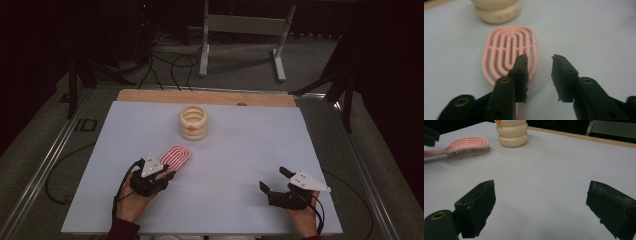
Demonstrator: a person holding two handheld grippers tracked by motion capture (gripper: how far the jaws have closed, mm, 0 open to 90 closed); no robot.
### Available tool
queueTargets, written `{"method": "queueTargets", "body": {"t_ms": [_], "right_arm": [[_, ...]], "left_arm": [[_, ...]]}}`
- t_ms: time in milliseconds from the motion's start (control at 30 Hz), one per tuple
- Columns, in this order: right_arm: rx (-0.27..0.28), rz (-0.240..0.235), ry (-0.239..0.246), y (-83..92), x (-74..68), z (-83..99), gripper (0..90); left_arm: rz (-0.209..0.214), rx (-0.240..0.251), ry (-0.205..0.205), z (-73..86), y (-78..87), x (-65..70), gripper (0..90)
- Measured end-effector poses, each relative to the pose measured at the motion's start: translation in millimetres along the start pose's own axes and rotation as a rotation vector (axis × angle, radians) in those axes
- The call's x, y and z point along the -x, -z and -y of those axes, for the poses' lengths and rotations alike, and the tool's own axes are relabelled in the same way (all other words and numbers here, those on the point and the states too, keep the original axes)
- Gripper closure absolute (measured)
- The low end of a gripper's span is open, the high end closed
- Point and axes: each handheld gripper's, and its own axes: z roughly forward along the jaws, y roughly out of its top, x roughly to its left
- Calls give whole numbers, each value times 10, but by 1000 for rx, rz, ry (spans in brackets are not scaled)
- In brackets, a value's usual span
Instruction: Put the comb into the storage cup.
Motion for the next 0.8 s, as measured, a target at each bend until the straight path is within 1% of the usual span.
{"method": "queueTargets", "body": {"t_ms": [67,167,200,300,400,433,467,500,533,600,667,700,733,800], "right_arm": [[0,-4,2,-2,-3,0,87],[3,-8,1,1,-8,-2,88],[5,-10,2,1,-8,-3,88],[7,-13,0,2,-7,-3,87],[10,-16,2,5,-7,-4,87],[13,-18,2,7,-10,-6,87],[13,-18,2,7,-10,-6,87],[15,-18,2,9,-12,-6,87],[18,-20,3,8,-15,-7,87],[21,-24,8,7,-20,-7,87],[22,-25,5,5,-27,-8,87],[22,-25,8,4,-31,-8,87],[27,-31,9,5,-42,-11,87],[34,-36,13,13,-43,-14,87]], "left_arm": [[-4,25,6,-12,92,-40,598],[-3,62,27,-12,208,-104,513],[-11,76,31,-7,252,-125,488],[-58,118,43,18,401,-199,409],[-83,152,64,64,529,-285,353],[-96,158,71,82,562,-312,329],[-96,158,71,82,562,-312,296],[-117,162,85,120,620,-367,296],[-122,165,93,141,652,-395,239],[-131,179,107,184,706,-438,223],[-139,183,114,203,727,-455,168],[-153,193,128,252,757,-473,168],[-160,193,128,276,764,-475,155],[-168,184,114,328,770,-471,143]]}}
